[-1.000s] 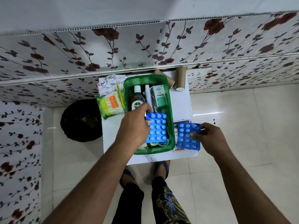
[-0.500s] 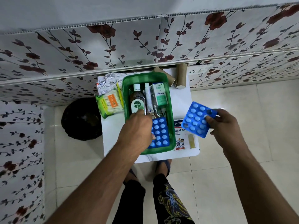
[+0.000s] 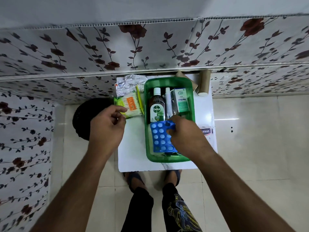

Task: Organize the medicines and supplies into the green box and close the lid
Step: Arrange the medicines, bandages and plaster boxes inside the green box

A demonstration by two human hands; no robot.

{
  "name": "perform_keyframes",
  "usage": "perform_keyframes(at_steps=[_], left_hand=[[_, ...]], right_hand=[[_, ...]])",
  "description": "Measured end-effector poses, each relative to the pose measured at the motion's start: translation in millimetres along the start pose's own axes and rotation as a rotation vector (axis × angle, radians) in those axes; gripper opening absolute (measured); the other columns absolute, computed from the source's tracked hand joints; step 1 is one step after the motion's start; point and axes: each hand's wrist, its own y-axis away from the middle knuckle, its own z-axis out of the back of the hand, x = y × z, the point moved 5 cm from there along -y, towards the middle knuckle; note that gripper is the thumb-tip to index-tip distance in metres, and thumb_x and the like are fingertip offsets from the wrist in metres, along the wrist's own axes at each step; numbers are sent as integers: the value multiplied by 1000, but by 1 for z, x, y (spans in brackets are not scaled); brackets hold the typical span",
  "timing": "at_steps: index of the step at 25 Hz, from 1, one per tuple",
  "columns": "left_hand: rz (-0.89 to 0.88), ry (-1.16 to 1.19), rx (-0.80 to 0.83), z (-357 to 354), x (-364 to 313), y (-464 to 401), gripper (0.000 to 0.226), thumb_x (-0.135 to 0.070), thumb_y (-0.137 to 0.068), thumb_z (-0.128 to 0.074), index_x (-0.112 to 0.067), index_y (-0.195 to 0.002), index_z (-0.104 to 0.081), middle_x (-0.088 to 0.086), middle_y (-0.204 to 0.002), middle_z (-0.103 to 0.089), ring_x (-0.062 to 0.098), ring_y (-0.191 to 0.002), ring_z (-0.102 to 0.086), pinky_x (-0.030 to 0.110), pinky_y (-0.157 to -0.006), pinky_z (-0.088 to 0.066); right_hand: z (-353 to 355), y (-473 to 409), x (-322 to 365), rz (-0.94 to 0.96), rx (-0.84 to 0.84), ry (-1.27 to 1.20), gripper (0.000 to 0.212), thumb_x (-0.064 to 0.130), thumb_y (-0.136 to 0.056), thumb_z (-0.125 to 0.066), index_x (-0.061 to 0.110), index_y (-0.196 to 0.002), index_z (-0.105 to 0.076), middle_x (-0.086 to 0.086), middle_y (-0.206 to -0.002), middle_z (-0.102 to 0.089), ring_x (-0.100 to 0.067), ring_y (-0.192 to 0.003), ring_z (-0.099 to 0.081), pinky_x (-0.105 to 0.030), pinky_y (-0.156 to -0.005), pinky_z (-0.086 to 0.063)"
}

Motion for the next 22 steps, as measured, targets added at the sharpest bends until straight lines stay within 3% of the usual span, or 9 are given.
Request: perform_keyframes(at_steps=[5, 8, 12, 15, 18, 20, 22], left_hand=[[28, 1, 29, 0, 23, 6, 21, -6, -89, -59, -22, -97, -69, -1, -80, -67, 14, -69, -63, 23, -61, -51], [28, 5, 27, 1, 29, 5, 20, -7, -88, -60, -22, -97, -70, -2, -80, -67, 15, -72, -64, 29, -65, -54], [-46, -63, 10, 8, 23, -7, 23, -6, -85, -65, -26, -95, -67, -1, -84, -65, 7, -69, -60, 12, -62, -48], [-83, -235, 21, 7, 22, -31, 41, -21, -78, -76, -24, -116, -63, 6, -116, -56, 13, -94, -59, 27, -86, -48], [6, -332, 98, -7, 28, -51, 71, -42, -70, -81, -27, -133, -50, 13, -130, -43, 29, -118, -49, 36, -96, -41], [31, -329, 118, -18, 31, -57, 77, -45, -67, -82, -26, -134, -48, 14, -127, -44, 31, -112, -52, 32, -88, -41], [16, -337, 114, -26, 32, -58, 81, -39, -65, -85, -23, -134, -47, 15, -123, -46, 31, -105, -55, 28, -80, -38]], right_hand=[[-8, 5, 7, 28, -134, 244, 35, 23, -88, -63, 15, -121, -53, -10, -113, -59, -32, -96, -64, -31, -64, -36], [-10, 8, 12, 73, -122, 280, 40, 27, -88, -63, 16, -124, -50, -9, -111, -61, -31, -96, -64, -32, -63, -38], [34, 12, 12, 36, -286, 17, 32, 35, -86, -66, 23, -114, -59, 3, -90, -68, -23, -81, -67, -30, -68, -51], [85, -6, -16, -116, -541, -286, 18, 33, -86, -67, 23, -102, -67, 13, -77, -65, -13, -72, -66, -19, -60, -46], [98, -54, -53, -281, -575, -272, 36, 34, -88, -60, 15, -118, -62, -3, -99, -71, -26, -100, -65, -25, -73, -41], [91, -85, -71, -344, -507, -231, 44, 37, -90, -55, 10, -124, -58, -12, -115, -69, -31, -109, -61, -30, -79, -40], [85, -104, -80, -377, -446, -203, 41, 36, -89, -55, 7, -117, -62, -16, -112, -68, -33, -98, -61, -31, -75, -40]])
